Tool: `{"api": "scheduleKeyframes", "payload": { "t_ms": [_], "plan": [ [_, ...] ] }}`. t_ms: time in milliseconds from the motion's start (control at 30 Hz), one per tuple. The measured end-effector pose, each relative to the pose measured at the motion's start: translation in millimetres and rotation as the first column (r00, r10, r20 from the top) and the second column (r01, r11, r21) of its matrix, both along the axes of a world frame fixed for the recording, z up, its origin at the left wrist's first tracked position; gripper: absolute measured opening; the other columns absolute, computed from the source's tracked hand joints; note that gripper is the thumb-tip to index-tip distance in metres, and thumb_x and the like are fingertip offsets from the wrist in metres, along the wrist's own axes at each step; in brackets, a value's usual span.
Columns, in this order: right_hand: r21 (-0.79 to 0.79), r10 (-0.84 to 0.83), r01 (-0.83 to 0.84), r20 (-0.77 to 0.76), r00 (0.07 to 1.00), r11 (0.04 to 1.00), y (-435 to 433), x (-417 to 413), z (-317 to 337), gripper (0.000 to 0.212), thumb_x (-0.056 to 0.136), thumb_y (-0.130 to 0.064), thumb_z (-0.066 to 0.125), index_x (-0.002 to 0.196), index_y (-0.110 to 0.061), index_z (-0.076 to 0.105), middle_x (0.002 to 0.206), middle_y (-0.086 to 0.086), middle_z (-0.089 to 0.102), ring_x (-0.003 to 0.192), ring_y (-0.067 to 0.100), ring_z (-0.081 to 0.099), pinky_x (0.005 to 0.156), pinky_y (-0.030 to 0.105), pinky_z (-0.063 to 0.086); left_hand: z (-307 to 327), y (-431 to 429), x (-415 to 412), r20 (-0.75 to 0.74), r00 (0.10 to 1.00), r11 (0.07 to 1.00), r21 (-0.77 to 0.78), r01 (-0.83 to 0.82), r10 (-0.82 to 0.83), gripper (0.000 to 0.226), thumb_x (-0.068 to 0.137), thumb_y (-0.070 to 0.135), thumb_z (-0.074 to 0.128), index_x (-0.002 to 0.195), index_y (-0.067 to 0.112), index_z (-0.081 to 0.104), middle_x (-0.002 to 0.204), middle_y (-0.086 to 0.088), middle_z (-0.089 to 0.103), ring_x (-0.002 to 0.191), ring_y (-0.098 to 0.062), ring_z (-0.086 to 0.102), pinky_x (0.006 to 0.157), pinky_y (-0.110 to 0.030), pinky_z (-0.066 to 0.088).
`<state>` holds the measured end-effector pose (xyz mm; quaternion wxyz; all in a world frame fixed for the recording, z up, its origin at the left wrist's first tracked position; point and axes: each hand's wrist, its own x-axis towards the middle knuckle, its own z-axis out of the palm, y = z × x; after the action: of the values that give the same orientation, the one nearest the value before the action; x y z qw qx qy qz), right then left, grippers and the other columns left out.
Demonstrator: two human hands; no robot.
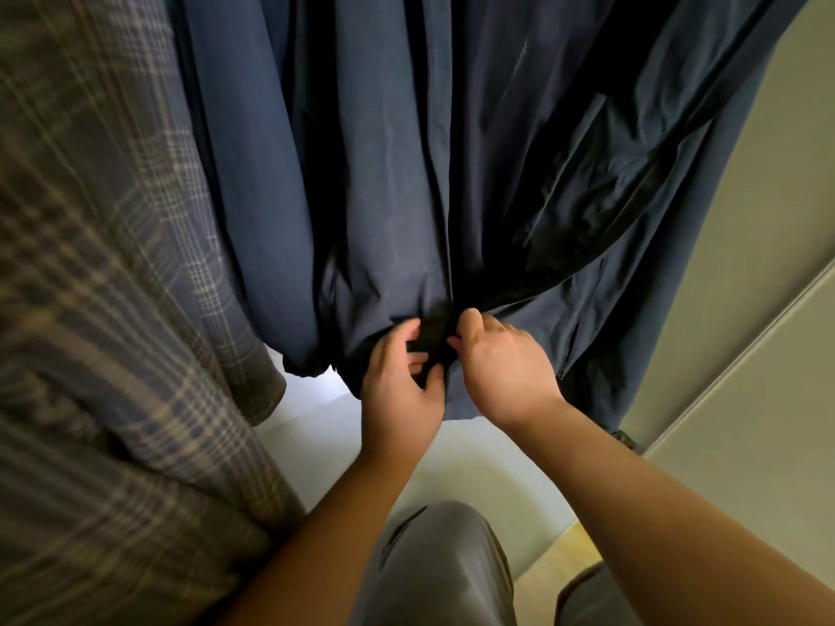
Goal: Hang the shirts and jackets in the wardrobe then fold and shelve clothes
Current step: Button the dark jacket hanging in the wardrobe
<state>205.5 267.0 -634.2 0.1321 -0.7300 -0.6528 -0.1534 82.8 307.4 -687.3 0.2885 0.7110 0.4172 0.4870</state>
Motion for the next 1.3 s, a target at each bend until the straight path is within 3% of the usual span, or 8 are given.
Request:
{"api": "scheduleKeyframes", "payload": {
  "t_ms": [200,467,600,800,900,1067,1200,1300],
  "plan": [
    [-0.013,-0.008,0.007,-0.077,0.997,1.000,2,-3,-3,0.017,0.106,-0.029,0.035,0.094,-0.016,0.034,0.099,0.007,0.062,0.084,0.032,0.060,0.065,0.034,0.029,-20,5,8,-0.092,0.996,0.972,0.233,0.003,0.019,0.025,0.079,0.020,0.081,0.100,0.011,0.073,0.094,-0.002,0.073,0.087,-0.020,0.067,0.072,-0.025,0.054],
    [0.002,-0.058,0.059,-0.110,0.992,0.998,1,-4,-3,0.023,0.107,-0.032,0.034,0.105,-0.013,0.046,0.101,0.009,0.063,0.085,0.032,0.061,0.063,0.034,0.029,-23,7,9,0.064,0.997,0.987,0.159,0.021,-0.032,0.019,0.088,0.012,0.064,0.101,0.006,0.076,0.089,-0.003,0.075,0.078,-0.018,0.068,0.070,-0.031,0.059],
    [-0.031,-0.040,0.036,-0.128,0.991,0.999,0,-4,-4,0.023,0.107,-0.032,0.034,0.107,-0.013,0.046,0.104,0.010,0.062,0.085,0.033,0.062,0.063,0.034,0.031,-25,8,10,0.024,1.000,0.983,0.184,0.007,-0.012,0.017,0.085,0.013,0.078,0.100,0.006,0.076,0.085,-0.004,0.075,0.074,-0.010,0.063,0.068,-0.008,0.049],
    [-0.107,-0.033,0.026,-0.064,0.997,0.994,-1,-11,0,0.014,0.103,-0.026,0.044,0.107,-0.012,0.045,0.106,0.009,0.062,0.087,0.033,0.061,0.063,0.035,0.029,-23,15,17,-0.014,0.999,0.991,0.125,-0.050,0.052,0.008,0.083,0.009,0.079,0.087,0.004,0.074,0.078,-0.010,0.072,0.072,-0.030,0.067,0.064,-0.036,0.058],
    [-0.086,-0.022,0.027,0.065,0.998,0.996,-2,-5,16,0.016,0.099,-0.022,0.049,0.110,-0.011,0.045,0.107,0.010,0.063,0.092,0.034,0.062,0.066,0.035,0.030,-22,22,13,-0.060,0.996,0.983,0.175,-0.054,0.066,0.007,0.083,0.007,0.079,0.085,0.003,0.074,0.077,-0.010,0.071,0.070,-0.030,0.067,0.066,-0.028,0.052],
    [0.254,-0.038,0.034,0.012,0.999,0.967,2,11,67,0.022,0.104,-0.027,0.047,0.099,-0.007,0.054,0.087,0.015,0.064,0.072,0.039,0.059,0.059,0.036,0.028,-11,37,7,-0.119,0.986,0.973,0.213,-0.092,0.119,0.012,0.087,0.016,0.076,0.084,0.006,0.071,0.075,-0.009,0.070,0.067,-0.030,0.065,0.062,-0.023,0.043],
    [0.221,-0.013,0.014,-0.005,1.000,0.975,8,7,70,0.025,0.106,-0.030,0.038,0.104,-0.009,0.050,0.095,0.012,0.062,0.079,0.036,0.058,0.063,0.035,0.028,29,41,28,-0.034,0.994,0.963,0.252,-0.092,0.104,0.031,0.088,0.045,0.063,0.089,0.015,0.067,0.085,-0.001,0.067,0.073,-0.020,0.061,0.062,-0.026,0.041],
    [0.190,-0.009,0.007,0.010,1.000,0.982,10,5,69,0.024,0.106,-0.032,0.035,0.107,-0.012,0.049,0.100,0.009,0.062,0.084,0.033,0.059,0.065,0.036,0.033,47,45,42,-0.002,0.996,0.958,0.273,-0.082,0.085,0.037,0.088,0.047,0.050,0.083,0.012,0.064,0.080,-0.004,0.066,0.071,-0.026,0.061,0.061,-0.029,0.037]
  ]
}}
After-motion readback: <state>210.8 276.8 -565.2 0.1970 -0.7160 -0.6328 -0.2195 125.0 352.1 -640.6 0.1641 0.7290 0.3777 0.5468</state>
